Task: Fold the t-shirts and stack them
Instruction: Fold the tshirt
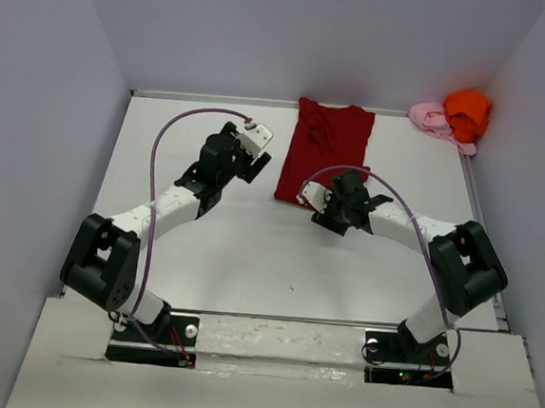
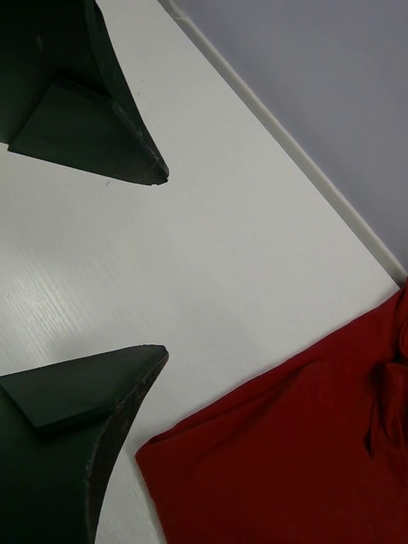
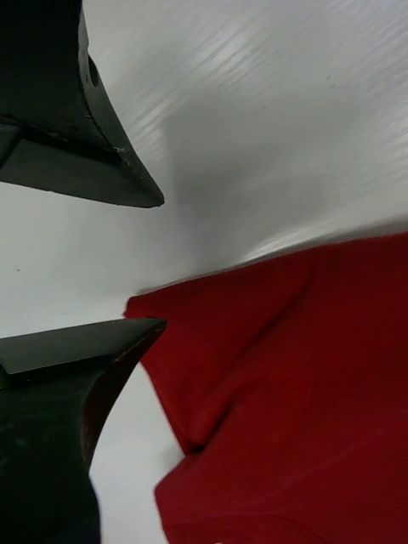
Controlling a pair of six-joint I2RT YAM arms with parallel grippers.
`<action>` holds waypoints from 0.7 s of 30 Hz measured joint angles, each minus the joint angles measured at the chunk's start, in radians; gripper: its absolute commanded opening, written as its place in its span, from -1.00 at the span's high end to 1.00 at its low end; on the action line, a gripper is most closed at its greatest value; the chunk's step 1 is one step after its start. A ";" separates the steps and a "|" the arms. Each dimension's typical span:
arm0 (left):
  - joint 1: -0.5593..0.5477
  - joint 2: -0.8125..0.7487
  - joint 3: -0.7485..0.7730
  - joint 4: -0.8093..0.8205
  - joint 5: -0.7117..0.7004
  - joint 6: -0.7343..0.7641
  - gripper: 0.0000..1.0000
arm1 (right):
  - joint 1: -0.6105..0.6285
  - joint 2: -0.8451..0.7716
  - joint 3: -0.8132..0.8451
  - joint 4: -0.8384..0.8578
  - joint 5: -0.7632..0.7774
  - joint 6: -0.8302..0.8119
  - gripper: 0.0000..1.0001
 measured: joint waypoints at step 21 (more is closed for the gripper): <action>0.024 -0.035 -0.010 0.009 -0.081 -0.029 -0.78 | 0.135 0.333 0.117 0.480 0.252 -0.048 0.86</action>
